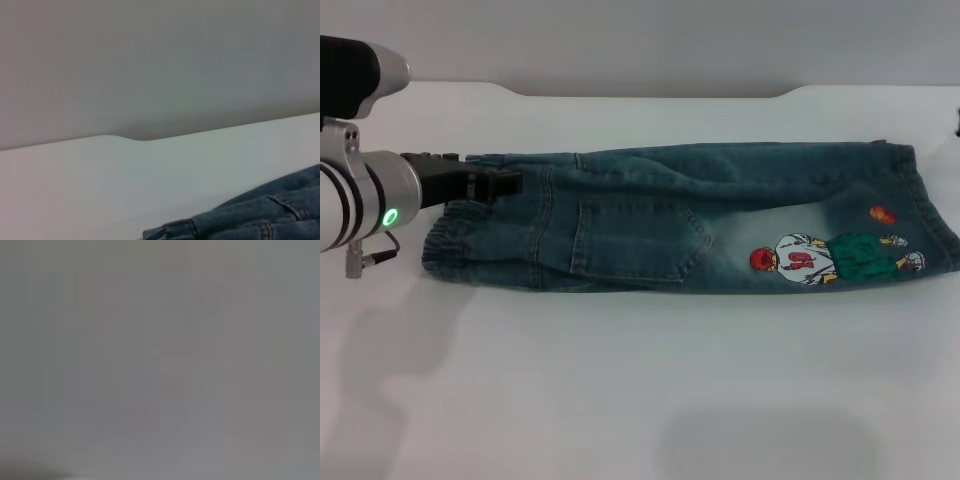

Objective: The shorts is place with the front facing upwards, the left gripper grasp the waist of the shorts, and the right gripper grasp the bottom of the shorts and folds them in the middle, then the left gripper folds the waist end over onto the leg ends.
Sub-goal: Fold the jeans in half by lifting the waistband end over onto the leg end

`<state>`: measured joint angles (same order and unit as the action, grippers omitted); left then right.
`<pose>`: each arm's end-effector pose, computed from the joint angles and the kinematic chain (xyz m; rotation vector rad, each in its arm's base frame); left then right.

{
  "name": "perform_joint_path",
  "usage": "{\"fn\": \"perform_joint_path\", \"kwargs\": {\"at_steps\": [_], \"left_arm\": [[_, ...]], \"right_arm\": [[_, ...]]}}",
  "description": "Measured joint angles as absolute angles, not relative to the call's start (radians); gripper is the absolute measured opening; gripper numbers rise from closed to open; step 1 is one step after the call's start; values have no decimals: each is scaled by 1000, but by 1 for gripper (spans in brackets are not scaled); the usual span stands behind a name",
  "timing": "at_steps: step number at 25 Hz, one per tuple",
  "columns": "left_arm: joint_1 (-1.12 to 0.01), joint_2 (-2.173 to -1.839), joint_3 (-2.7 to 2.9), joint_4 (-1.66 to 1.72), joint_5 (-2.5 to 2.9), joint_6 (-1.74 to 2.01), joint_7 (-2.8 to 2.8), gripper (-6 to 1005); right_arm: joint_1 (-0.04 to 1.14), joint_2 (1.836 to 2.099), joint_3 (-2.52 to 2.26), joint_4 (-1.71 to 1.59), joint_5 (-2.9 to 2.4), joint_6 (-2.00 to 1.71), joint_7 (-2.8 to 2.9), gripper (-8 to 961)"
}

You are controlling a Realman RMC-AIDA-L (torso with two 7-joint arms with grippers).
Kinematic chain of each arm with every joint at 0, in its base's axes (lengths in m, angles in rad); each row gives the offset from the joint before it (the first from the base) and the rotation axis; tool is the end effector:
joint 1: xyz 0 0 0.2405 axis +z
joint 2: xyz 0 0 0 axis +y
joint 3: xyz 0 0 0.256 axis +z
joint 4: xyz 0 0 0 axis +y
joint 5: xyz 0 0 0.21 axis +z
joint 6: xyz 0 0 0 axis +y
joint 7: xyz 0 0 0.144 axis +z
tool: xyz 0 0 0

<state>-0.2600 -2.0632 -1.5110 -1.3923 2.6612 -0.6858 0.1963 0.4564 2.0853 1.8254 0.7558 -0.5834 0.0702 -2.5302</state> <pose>-0.2301 0.3705 0.0019 -2.0094 -0.9903 -0.1152 0.3152 0.4245 0.0406 -1.6199 0.7556 0.2008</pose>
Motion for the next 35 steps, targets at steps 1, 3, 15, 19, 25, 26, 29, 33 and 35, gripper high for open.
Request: {"fn": "perform_joint_path", "kwargs": {"at_steps": [1, 3, 15, 19, 25, 26, 29, 33, 35], "left_arm": [[-264, -2063, -1511, -1388, 2661, -686, 196, 794], [-264, -2063, -1511, -1388, 2661, -686, 196, 793], [-276, -2063, -1508, -1376, 2661, -686, 189, 786], [-278, -2063, -1501, -1368, 2661, -686, 189, 784], [-287, -2061, -1510, -1375, 2665, -737, 169, 780], [-287, -2061, -1510, -1375, 2665, -737, 169, 780], [-281, -2060, -1541, -1415, 2697, -800, 148, 778], [-272, -2061, -1552, -1442, 2708, -826, 140, 776], [-266, -2060, -1573, -1470, 2736, -887, 127, 775]], "right_arm": [[441, 2085, 1828, 753, -583, 148, -2554, -1], [420, 2088, 1825, 749, -578, 249, -2600, -1], [408, 2089, 1834, 523, -500, 872, -2887, 0], [406, 2086, 1826, 513, -538, 894, -2887, 0], [400, 2091, 1730, 483, -554, 895, -2887, 0], [399, 2091, 1712, 475, -541, 893, -2886, 0], [402, 2091, 1652, 447, -470, 891, -2886, 0], [402, 2091, 1626, 440, -451, 877, -2885, 0], [401, 2091, 1625, 440, -451, 872, -2885, 0]]}}
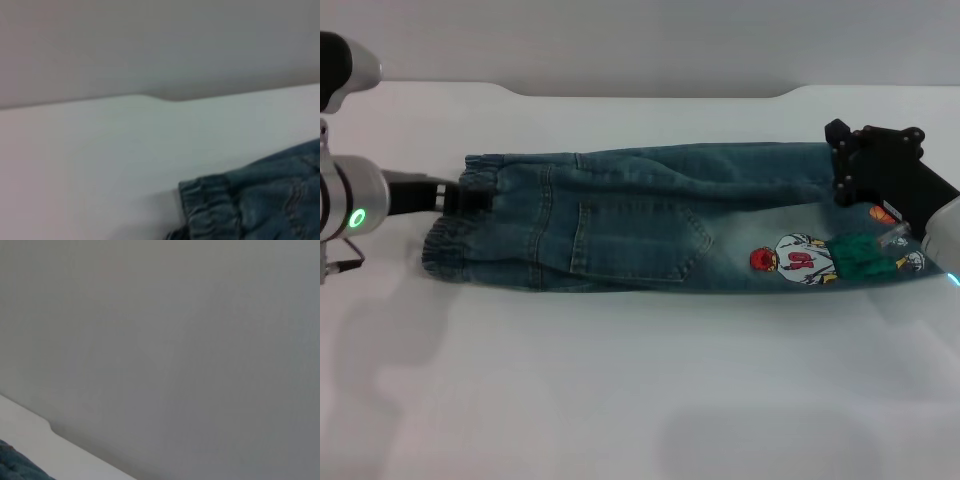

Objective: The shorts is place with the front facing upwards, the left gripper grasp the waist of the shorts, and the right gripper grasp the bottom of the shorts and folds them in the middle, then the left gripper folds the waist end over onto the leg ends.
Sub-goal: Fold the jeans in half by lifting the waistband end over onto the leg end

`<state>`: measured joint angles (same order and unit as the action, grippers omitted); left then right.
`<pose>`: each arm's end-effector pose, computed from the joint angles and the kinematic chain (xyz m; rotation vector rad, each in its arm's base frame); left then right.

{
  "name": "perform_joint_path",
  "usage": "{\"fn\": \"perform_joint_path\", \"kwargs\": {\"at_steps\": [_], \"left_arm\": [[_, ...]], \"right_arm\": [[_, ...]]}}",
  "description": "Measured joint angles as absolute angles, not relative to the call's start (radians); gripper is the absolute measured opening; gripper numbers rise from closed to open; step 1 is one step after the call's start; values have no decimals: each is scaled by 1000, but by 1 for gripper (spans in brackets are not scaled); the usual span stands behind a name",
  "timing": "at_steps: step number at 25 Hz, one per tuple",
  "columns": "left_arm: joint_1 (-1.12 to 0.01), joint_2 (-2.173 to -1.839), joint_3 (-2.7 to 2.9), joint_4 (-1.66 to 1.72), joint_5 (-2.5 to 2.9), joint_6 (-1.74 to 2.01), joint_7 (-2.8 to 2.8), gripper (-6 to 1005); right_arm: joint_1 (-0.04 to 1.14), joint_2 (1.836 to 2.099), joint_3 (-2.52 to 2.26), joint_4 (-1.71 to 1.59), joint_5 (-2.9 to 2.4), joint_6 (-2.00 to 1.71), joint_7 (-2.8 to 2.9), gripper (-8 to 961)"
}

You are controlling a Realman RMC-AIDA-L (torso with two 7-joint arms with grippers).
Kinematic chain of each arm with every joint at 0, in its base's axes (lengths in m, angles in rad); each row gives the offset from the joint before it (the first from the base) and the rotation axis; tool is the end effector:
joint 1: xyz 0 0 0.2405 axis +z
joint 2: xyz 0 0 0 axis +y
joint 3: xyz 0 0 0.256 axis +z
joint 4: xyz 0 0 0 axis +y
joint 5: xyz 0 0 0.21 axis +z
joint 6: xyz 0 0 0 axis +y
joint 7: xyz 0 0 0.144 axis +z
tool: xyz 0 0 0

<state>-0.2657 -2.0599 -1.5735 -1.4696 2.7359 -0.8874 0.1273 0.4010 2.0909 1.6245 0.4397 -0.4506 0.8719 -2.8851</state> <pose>-0.2353 0.3637 0.0198 -1.9758 -1.0863 0.0005 0.2868 0.3615 -0.0332 -1.9954 0.2310 0.5146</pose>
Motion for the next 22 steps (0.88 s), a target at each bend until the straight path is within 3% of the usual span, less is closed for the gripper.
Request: {"fn": "perform_joint_path", "kwargs": {"at_steps": [22], "left_arm": [[-281, -2062, -1572, -1441, 2744, -1027, 109, 762]], "right_arm": [[403, 2091, 1632, 438, -442, 853, -2884, -1]]}}
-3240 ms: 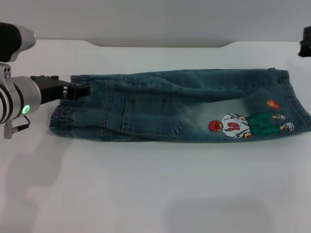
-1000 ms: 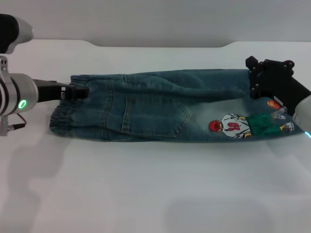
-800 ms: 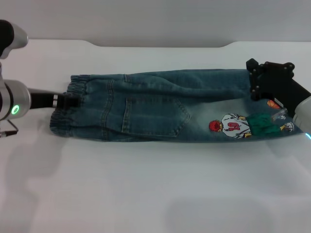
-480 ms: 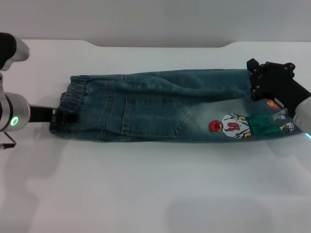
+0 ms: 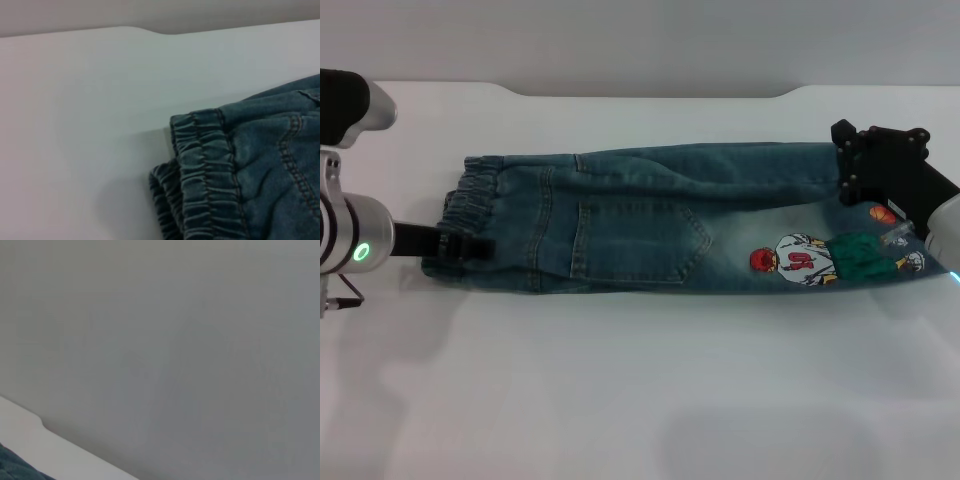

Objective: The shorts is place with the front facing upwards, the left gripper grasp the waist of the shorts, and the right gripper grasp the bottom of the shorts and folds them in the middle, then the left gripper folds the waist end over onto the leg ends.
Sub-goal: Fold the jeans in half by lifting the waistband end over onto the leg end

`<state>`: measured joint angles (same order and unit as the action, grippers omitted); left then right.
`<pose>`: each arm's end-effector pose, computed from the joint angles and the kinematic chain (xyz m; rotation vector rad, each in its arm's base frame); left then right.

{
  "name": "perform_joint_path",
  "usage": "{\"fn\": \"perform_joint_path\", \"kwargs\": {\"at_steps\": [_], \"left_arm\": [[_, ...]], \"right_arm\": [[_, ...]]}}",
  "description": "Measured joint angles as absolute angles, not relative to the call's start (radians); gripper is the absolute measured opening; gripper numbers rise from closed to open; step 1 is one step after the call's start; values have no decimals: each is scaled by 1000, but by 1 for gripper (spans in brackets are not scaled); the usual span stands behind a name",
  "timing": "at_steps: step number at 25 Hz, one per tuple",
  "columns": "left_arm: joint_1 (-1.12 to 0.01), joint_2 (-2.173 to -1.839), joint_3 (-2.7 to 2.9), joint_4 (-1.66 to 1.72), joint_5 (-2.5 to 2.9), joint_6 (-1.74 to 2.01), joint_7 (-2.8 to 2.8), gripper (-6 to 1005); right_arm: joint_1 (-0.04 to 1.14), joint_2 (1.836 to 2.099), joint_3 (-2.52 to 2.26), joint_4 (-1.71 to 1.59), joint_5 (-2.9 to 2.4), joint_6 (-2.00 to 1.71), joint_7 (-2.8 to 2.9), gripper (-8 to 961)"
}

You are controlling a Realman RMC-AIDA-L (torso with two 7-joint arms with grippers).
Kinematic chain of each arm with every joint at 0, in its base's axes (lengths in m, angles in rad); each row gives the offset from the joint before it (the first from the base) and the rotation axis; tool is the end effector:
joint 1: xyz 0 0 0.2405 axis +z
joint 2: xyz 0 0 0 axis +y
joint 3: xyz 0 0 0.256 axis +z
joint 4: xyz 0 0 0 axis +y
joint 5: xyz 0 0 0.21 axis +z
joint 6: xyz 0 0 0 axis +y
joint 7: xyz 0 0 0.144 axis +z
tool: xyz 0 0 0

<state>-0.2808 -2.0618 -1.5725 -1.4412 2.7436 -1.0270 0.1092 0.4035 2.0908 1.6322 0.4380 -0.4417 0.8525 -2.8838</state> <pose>-0.2479 0.3499 0.0076 -2.0077 -1.2016 0.1429 0.2898 0.3634 -0.0317 -1.9828 0.2537 0.5006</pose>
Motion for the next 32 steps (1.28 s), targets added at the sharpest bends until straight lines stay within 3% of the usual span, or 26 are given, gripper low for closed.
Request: {"fn": "perform_joint_path", "kwargs": {"at_steps": [22, 27, 32], "left_arm": [[-297, -2059, -1529, -1433, 2747, -1042, 121, 749], [-292, -2059, -1524, -1436, 2745, -1045, 129, 555], [-274, -2060, -1524, -1477, 2741, -1045, 132, 516]], "right_arm": [[396, 2089, 1632, 465, -442, 847, -2884, -1], [394, 2089, 1634, 467, -442, 847, -2884, 0], [391, 2089, 1634, 468, -442, 846, -2883, 0]]}}
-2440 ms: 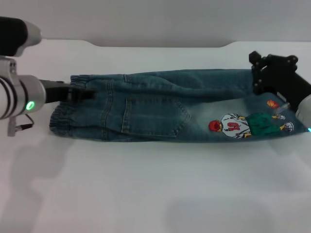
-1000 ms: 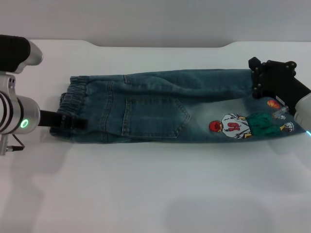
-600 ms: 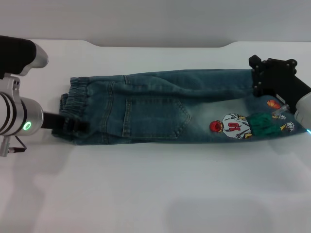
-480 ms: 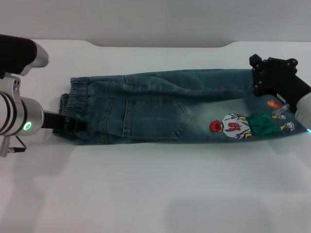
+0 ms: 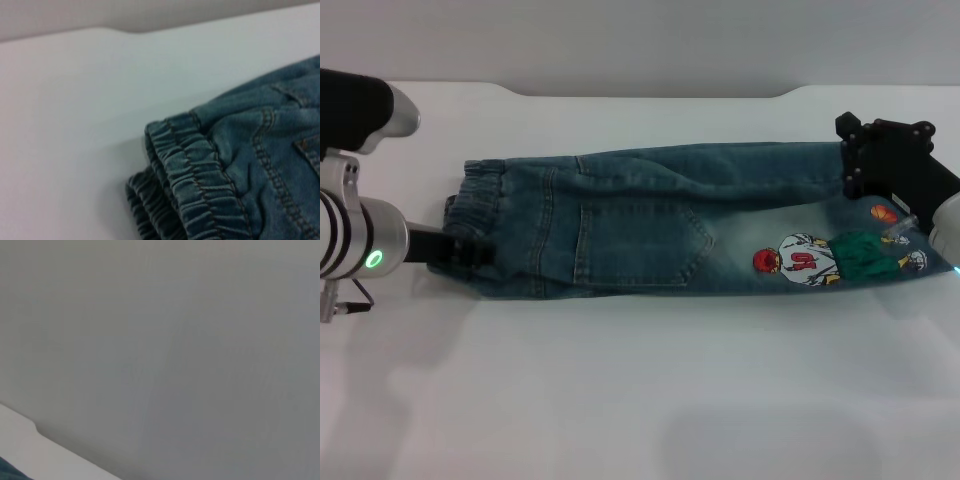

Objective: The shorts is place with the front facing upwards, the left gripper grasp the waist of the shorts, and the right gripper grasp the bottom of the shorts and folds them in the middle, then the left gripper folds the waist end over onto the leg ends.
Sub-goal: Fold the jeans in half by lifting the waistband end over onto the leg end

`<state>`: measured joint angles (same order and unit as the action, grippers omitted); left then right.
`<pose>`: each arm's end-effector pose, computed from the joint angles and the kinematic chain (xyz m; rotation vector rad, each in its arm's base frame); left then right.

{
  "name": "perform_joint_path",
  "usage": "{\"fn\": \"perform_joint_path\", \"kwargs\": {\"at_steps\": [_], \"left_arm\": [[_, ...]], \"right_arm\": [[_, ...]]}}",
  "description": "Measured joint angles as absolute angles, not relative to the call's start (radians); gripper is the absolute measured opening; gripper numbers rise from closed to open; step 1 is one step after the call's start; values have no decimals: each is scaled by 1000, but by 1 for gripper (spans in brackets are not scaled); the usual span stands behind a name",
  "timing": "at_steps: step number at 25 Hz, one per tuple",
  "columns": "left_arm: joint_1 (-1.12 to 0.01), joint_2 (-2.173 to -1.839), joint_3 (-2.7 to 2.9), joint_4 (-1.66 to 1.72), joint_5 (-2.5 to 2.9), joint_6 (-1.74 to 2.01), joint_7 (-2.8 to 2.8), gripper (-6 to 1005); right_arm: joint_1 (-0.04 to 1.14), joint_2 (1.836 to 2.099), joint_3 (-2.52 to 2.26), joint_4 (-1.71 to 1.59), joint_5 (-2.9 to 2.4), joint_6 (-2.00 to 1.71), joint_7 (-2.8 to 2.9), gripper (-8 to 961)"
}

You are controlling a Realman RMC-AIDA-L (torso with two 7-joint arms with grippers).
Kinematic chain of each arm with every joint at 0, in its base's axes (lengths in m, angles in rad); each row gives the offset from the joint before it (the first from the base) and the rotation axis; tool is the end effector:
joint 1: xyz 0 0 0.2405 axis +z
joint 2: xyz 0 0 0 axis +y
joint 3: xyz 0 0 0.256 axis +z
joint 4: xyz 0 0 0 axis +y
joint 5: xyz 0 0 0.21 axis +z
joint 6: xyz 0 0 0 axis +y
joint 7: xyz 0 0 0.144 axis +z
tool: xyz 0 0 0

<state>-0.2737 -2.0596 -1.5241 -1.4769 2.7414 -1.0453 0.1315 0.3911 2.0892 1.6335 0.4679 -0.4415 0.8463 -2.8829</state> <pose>-0.2372 0.3446 0.0003 -2.0719 -1.1420 0.1700 0.2879 0.3645 -0.0273 -1.9694 0.2433 0.5069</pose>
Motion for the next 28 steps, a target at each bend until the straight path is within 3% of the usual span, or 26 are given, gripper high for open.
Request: {"fn": "perform_joint_path", "kwargs": {"at_steps": [13, 28], "left_arm": [[-175, -2059, -1521, -1767, 2679, -1038, 161, 394], [-174, -2059, -1450, -1981, 2656, -1031, 163, 285]], "right_arm": [[390, 2091, 1620, 462, -440, 845, -2859, 0], [457, 2091, 1383, 482, -323, 706, -2835, -1]]}}
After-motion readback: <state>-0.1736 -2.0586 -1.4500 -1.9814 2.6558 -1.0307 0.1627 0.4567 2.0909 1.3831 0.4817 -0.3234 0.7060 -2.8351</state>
